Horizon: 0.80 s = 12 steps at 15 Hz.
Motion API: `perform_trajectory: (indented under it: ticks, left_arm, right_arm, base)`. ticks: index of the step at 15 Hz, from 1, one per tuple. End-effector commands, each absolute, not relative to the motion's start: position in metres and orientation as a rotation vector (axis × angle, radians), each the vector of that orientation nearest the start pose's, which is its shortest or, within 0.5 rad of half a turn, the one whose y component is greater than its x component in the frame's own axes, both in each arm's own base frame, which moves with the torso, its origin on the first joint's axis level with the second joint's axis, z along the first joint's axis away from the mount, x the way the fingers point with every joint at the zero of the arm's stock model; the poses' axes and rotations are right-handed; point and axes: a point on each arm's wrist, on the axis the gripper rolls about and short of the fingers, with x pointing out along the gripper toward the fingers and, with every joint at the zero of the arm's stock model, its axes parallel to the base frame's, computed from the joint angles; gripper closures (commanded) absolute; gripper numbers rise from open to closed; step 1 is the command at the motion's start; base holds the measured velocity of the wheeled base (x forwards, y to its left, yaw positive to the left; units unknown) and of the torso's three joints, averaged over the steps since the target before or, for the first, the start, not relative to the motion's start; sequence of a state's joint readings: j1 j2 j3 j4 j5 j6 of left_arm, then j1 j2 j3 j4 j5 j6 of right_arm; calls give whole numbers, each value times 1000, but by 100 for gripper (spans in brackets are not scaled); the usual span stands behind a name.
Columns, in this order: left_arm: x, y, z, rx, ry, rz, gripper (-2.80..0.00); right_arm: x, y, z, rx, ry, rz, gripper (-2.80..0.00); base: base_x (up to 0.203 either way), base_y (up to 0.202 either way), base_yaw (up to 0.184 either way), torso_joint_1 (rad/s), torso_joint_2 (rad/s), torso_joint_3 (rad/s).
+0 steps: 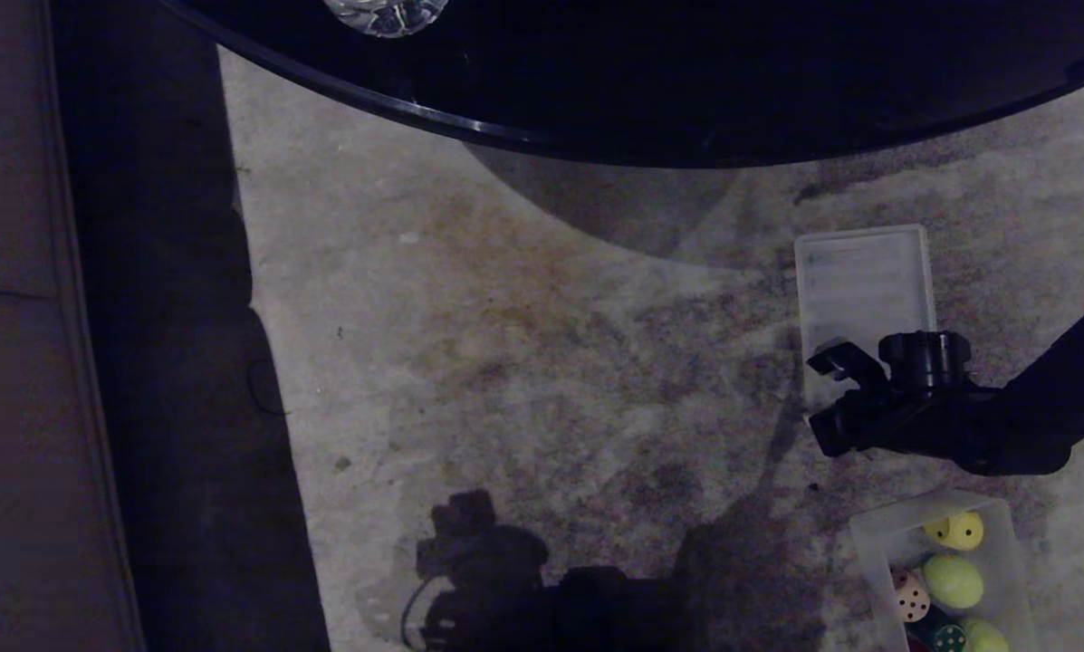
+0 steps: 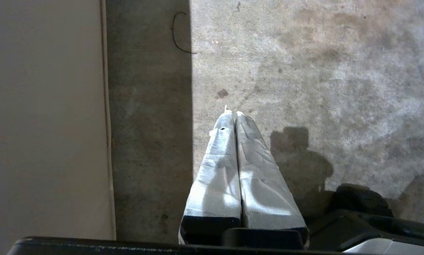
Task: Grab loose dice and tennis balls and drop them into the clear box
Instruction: Close the lid
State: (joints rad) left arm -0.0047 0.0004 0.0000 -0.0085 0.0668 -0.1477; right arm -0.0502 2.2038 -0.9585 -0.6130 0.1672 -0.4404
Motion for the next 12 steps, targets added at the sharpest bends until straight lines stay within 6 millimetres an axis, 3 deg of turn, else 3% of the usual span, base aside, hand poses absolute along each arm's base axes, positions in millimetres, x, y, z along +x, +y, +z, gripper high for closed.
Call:
perform_trajectory:
  ticks: [1,6,12]
  left_arm:
    - [-23,2,76,-149,-12,62,0]
    - [-23,2,76,-149,-12,62,0]
    - [-23,2,76,-149,-12,62,0]
  right_arm:
    - [378,-17,66,-367,538,233,0]
    - [333,-19,104,-369,490,209,0]
    - [292,-18,120,-354,489,198,0]
  base:
    - [0,0,0,0,0,0]
    - [0,0,0,0,0,0]
    - [0,0,0,0,0,0]
